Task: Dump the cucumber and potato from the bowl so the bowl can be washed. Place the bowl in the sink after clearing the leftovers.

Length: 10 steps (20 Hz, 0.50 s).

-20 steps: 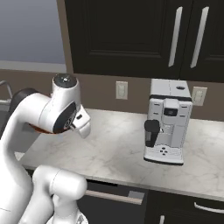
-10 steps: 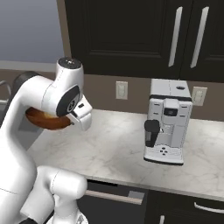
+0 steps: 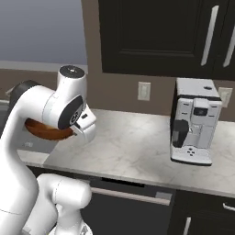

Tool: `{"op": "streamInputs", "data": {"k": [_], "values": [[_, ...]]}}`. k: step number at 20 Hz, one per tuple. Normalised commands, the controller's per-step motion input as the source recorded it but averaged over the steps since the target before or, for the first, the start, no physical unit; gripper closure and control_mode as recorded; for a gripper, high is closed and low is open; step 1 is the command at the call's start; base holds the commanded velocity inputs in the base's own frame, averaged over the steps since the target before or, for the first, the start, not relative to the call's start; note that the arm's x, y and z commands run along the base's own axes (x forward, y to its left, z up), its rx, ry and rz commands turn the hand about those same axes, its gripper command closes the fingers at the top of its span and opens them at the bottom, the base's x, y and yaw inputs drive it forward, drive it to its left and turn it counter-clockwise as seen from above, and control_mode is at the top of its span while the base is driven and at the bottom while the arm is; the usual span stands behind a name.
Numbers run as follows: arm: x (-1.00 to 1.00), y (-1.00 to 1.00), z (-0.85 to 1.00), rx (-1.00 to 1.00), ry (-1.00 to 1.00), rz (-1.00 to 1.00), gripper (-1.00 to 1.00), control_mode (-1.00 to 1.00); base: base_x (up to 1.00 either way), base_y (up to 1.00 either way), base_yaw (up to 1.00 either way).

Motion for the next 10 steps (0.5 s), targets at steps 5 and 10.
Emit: {"op": "streamInputs", "data": {"k": [5, 10], "values": [[0.0, 0.0, 0.0, 0.0, 0.0, 0.0, 1.0, 1.0, 0.0, 0.91, 0.0], [0.0, 0.0, 0.0, 0.0, 0.0, 0.0, 1.0, 1.0, 0.07, 0.86, 0.0]]}}
